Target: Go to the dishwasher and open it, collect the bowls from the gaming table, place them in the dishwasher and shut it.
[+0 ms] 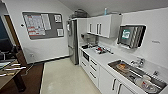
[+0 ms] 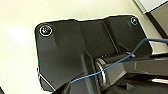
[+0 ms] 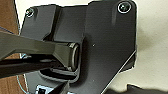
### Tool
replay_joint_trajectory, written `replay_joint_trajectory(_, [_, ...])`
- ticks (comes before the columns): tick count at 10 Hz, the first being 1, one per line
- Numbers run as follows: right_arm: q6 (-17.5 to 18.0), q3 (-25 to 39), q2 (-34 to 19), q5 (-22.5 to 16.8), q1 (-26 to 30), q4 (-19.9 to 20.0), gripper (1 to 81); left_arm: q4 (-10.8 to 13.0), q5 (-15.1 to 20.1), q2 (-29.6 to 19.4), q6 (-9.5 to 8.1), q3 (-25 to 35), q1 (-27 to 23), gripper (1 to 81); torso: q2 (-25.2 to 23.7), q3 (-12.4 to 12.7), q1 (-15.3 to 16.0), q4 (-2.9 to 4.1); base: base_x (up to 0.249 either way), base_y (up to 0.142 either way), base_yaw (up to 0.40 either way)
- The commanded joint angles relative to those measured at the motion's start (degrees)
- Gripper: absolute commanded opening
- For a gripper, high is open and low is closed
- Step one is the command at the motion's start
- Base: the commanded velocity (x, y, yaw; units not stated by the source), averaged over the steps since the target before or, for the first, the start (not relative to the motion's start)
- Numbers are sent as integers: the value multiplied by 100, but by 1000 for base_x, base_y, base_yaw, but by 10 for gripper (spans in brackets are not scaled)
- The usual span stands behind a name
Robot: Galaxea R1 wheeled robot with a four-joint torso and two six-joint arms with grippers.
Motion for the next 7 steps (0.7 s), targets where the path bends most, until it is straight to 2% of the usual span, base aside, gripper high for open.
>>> replay_joint_trajectory(1, [-11, -1, 31, -307, 273, -29, 811, 58, 232, -14, 43, -9, -269, 811, 0, 0, 0, 0, 0, 0, 349])
replay_joint_trajectory(7, [-11, -36, -4, -307, 273, -38, 811, 58, 240, -5, 53, -9, -269, 811, 0, 0, 0, 0, 0, 0, 349])
